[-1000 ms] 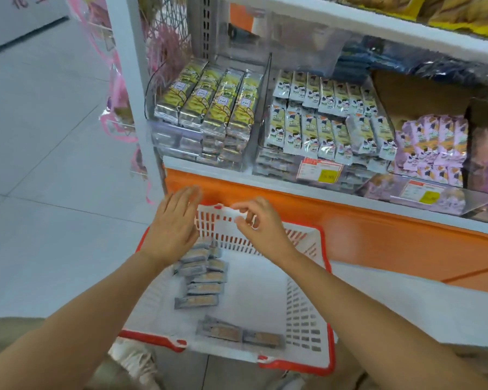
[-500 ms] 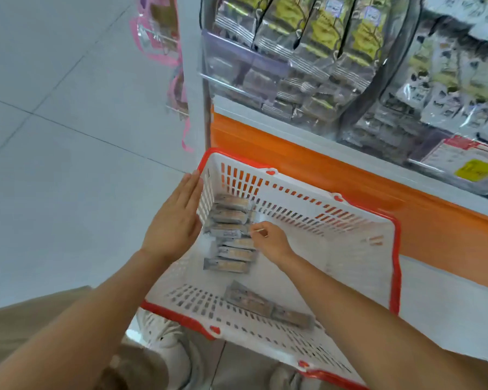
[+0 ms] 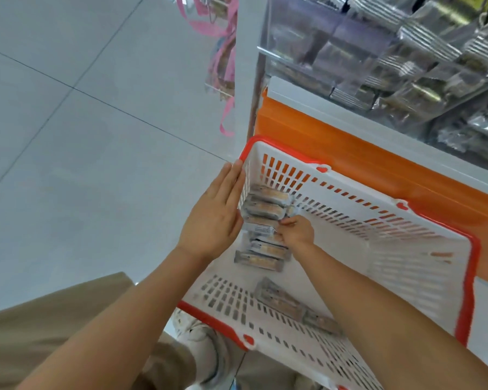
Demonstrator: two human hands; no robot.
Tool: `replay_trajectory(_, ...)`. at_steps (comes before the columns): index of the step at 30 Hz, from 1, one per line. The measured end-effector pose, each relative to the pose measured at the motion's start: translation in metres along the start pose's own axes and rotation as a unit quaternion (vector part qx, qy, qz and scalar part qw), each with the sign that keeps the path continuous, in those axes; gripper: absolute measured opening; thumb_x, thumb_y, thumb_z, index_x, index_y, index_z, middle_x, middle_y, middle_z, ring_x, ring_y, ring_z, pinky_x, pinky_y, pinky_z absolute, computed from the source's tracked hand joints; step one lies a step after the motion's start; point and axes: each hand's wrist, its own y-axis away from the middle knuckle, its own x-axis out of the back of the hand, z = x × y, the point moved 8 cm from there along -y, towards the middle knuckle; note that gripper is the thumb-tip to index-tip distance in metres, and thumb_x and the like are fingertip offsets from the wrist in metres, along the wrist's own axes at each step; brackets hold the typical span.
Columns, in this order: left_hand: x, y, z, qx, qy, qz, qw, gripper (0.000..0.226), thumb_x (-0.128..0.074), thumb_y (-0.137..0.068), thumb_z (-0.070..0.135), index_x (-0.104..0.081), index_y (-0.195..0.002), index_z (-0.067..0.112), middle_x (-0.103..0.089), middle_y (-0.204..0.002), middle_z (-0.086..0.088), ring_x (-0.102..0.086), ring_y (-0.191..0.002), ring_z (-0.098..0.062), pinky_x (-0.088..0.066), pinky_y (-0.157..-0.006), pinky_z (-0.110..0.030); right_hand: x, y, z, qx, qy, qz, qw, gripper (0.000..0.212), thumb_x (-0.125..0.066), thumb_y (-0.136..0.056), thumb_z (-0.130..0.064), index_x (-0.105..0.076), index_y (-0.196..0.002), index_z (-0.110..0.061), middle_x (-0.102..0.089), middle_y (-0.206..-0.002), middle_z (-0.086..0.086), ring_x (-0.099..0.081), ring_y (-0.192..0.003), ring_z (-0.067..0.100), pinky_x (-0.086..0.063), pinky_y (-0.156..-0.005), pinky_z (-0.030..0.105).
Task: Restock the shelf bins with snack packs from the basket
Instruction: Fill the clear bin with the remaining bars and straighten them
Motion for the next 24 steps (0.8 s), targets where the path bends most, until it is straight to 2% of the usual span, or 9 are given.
replay_trajectory(3,0.0,-0.001,0.001,-0.001,-0.003,-0.003,1.0,0.062,-0.015,-0.104,0.04,-0.017,-0.156,0.006,-0.013,-0.163,-0.01,-0.007,-0.152,-0.024,-0.016,-0.123,-0.042,0.006,0.004,0.001,-0.01,-0.023,0.005,1.0,0.025,-0.079,-0.075,-0.008,-0.06,-0.074,-0.024,-0.072,-0.093,0.009,-0.07,-0.087,0.027,-0.057,-0.085,0.045)
replay_trajectory(5,-0.003,-0.001,-0.001,0.0,-0.012,-0.008,1.0,0.062,-0.014,-0.103,0.04,-0.016,-0.156,0.006,-0.012,-0.164,-0.011,-0.006,-0.152,-0.024,-0.017,-0.123,-0.044,0.012,0.012,-0.004,0.001,-0.042,-0.003,0.999,0.022,-0.076,-0.078,-0.006,-0.06,-0.084,-0.019,-0.07,-0.085,0.007,-0.071,-0.082,0.025,-0.057,-0.084,0.043)
replay_trajectory(7,-0.005,-0.001,-0.002,-0.001,-0.029,-0.008,1.0,0.061,-0.018,-0.103,0.037,-0.015,-0.156,0.007,-0.011,-0.164,-0.011,-0.005,-0.152,-0.024,-0.018,-0.122,-0.045,0.022,0.023,-0.013,0.03,-0.054,-0.017,0.998,0.022,-0.073,-0.081,-0.004,-0.059,-0.093,-0.015,-0.067,-0.082,0.004,-0.069,-0.077,0.022,-0.058,-0.075,0.034)
replay_trajectory(10,-0.006,-0.001,-0.001,0.007,-0.055,-0.004,0.998,0.063,-0.028,-0.102,0.037,-0.014,-0.156,0.009,-0.01,-0.164,-0.009,-0.006,-0.152,-0.025,-0.018,-0.122,-0.044,0.041,0.048,-0.031,0.085,-0.068,-0.047,0.993,0.023,-0.07,-0.084,-0.001,-0.057,-0.096,-0.014,-0.065,-0.088,0.01,-0.064,-0.071,0.016,-0.05,-0.057,0.017)
replay_trajectory(13,-0.005,-0.001,-0.003,0.023,-0.083,-0.01,0.996,0.063,-0.033,-0.101,0.037,-0.017,-0.156,0.01,-0.008,-0.164,-0.01,-0.006,-0.151,-0.027,-0.015,-0.122,-0.045,0.07,0.072,-0.048,0.138,-0.061,-0.053,0.987,0.022,-0.071,-0.083,-0.003,-0.058,-0.097,-0.015,-0.067,-0.087,0.01,-0.063,-0.071,0.015,-0.048,-0.062,0.02)
replay_trajectory(16,0.004,-0.001,0.017,-0.012,-0.101,0.001,0.995,0.065,-0.03,-0.094,0.041,-0.036,-0.149,0.007,-0.025,-0.159,-0.018,-0.02,-0.147,-0.034,-0.014,-0.12,-0.048,0.099,0.1,-0.063,0.182,-0.069,-0.058,0.979,0.023,-0.071,-0.083,-0.005,-0.058,-0.098,-0.016,-0.066,-0.081,0.006,-0.061,-0.066,0.011,-0.048,-0.063,0.021)
replay_trajectory(20,0.006,-0.014,0.071,-0.077,0.005,-0.025,0.997,0.055,-0.045,-0.093,0.046,-0.05,-0.138,0.015,-0.052,-0.142,-0.011,-0.047,-0.131,-0.035,-0.036,-0.111,-0.053,0.132,0.135,-0.083,0.22,-0.082,-0.055,0.97,0.026,-0.071,-0.084,-0.007,-0.058,-0.106,-0.015,-0.069,-0.087,0.012,-0.062,-0.068,0.01,-0.049,-0.06,0.014)
replay_trajectory(22,0.013,-0.02,0.099,-0.08,0.096,-0.03,0.992,0.052,-0.06,-0.093,0.034,-0.049,-0.141,0.017,-0.058,-0.135,-0.008,-0.053,-0.122,-0.029,-0.041,-0.106,-0.044,0.151,0.153,-0.091,0.242,-0.093,-0.044,0.965,0.028,-0.072,-0.084,-0.007,-0.059,-0.108,-0.014,-0.07,-0.088,0.013,-0.063,-0.069,0.01,-0.05,-0.062,0.015)
replay_trajectory(24,0.025,-0.024,0.119,-0.051,0.167,-0.028,0.984,0.048,-0.064,-0.093,0.027,-0.051,-0.139,0.021,-0.062,-0.126,-0.001,-0.056,-0.113,-0.021,-0.042,-0.099,-0.036,0.167,0.17,-0.095,0.272,-0.114,-0.035,0.955,0.027,-0.072,-0.083,-0.006,-0.061,-0.106,-0.015,-0.069,-0.083,0.013,-0.062,-0.066,0.01,-0.051,-0.065,0.021)
